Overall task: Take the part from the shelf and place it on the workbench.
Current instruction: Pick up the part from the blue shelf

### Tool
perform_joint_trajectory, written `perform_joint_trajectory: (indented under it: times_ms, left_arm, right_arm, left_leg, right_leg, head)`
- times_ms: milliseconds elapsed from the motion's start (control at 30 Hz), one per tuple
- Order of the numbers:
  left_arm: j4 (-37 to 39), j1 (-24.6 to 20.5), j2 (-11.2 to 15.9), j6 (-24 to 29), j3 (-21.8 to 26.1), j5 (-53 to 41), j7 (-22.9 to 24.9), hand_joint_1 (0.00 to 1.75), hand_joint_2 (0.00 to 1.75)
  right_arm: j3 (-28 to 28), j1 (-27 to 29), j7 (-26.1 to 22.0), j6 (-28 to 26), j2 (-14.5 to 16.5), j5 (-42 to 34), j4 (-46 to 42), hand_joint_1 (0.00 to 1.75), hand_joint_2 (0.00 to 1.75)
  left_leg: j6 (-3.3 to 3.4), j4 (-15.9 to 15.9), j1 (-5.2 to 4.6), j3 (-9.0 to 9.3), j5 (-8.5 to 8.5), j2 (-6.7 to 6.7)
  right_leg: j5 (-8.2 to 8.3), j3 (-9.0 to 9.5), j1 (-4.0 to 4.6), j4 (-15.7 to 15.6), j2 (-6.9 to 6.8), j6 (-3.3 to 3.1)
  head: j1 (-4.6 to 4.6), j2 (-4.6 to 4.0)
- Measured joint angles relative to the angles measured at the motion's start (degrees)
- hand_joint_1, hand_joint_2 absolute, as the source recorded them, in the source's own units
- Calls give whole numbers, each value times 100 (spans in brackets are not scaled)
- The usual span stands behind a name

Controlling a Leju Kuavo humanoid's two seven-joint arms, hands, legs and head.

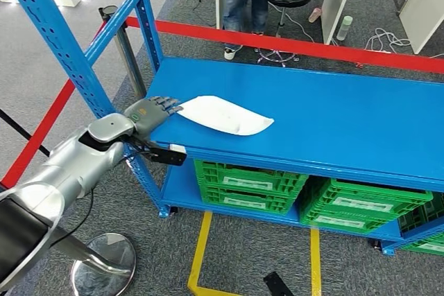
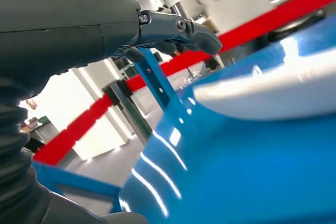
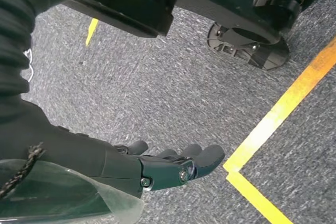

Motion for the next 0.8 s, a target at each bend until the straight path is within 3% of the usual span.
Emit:
perform_joint_trajectory:
  times_ms: [100,367,800]
  left_arm:
    - [93,-141,-7,68,86,0,49,0,175]
    - [148,189,-110,1179,147,-227,494,0,175]
    - [279,388,-221,1212,377,-199,438,0,175]
  right_arm:
    - [3,29,-4,-13,-10,-64,0,0,175]
    - [12,27,-13,-26,-12,-100,0,0,175]
    - [82,44,3,-49,-25,-155,0,0,175]
  left_leg:
    - [0,0,0,0,0,0]
    - [0,0,0,0,0,0]
    - [0,0,0,0,0,0]
  right_leg:
    - [0,0,0,0,0,0]
    - [0,0,-1,0,0,0]
    - [0,-1,0,0,-1,0]
  head:
    - [1,1]
    - [1,0]
    - [1,0]
